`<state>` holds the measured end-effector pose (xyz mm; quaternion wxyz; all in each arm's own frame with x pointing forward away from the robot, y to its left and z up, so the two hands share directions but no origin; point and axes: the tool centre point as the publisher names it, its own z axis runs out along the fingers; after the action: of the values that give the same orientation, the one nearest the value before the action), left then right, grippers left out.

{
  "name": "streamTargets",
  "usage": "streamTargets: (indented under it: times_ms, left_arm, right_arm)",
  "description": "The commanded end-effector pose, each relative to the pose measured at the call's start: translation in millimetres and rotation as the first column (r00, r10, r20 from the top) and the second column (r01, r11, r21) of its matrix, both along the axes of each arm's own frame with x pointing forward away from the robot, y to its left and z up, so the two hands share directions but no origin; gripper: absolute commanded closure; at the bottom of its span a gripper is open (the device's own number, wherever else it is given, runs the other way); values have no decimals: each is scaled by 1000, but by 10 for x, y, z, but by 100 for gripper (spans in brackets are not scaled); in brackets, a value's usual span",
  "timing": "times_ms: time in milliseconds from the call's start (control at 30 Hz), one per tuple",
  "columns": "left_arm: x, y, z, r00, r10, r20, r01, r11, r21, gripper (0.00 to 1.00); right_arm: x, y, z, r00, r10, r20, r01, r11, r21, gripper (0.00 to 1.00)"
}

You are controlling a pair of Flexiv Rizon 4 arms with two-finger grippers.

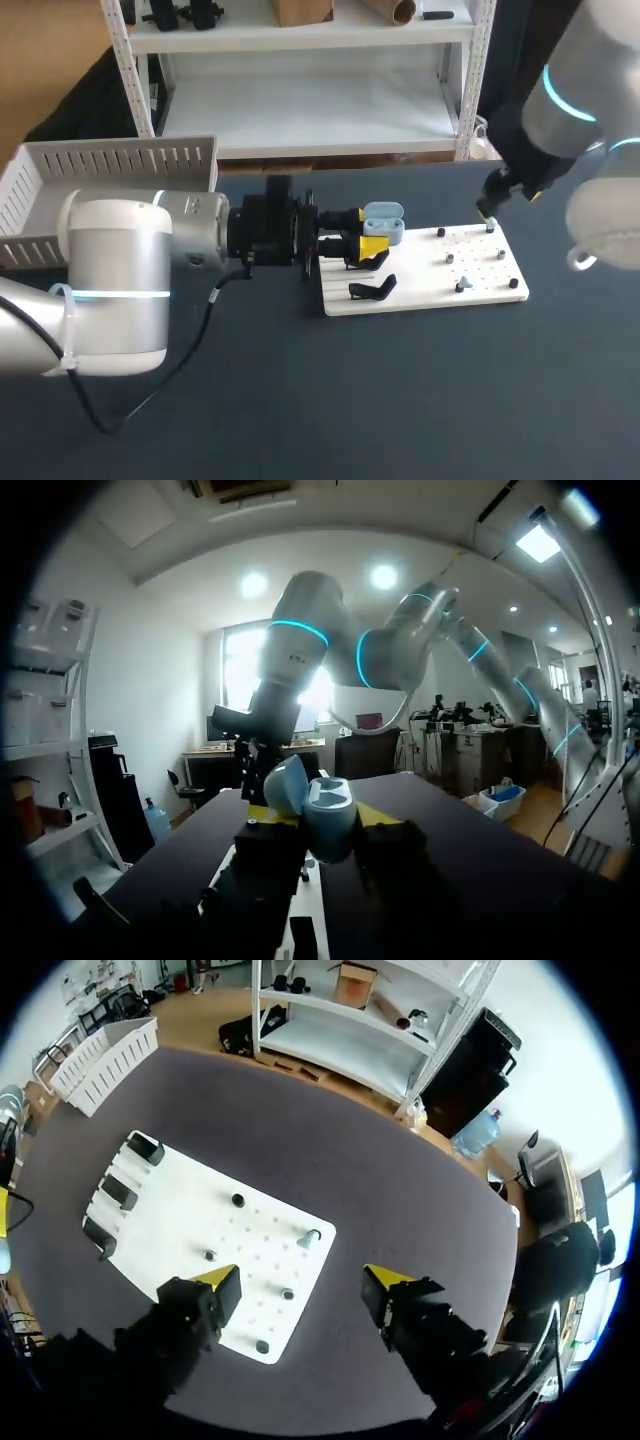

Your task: Pick up each earbud case from the left stands, insert the matching earbuds, close the lid, and place the case in the box.

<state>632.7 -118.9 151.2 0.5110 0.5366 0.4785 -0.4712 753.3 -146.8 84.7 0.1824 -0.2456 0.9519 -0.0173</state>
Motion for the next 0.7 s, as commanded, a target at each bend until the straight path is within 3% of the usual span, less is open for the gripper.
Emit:
streamTargets:
  times_ms: [33, 100, 333, 700]
  left_arm:
    - [-17, -8, -1, 1000, 8, 2, -8, 1000, -2, 100]
    - [-17, -8, -1, 1000, 8, 2, -8, 1000, -2, 100]
    - [-17, -8, -1, 1000, 8, 2, -8, 1000, -2, 100]
    - [-17, -8, -1, 1000, 8, 2, -8, 1000, -2, 100]
  right_arm:
    - [89, 120, -159, 1000, -12, -14, 11, 998, -58, 51]
    - [90, 138, -199, 1000, -18, -12, 17, 997, -77, 44]
    - [146, 140, -332, 999, -44, 4, 45, 988, -149, 51]
    - [210, 100, -433, 994, -106, 30, 110, 976, -187, 51]
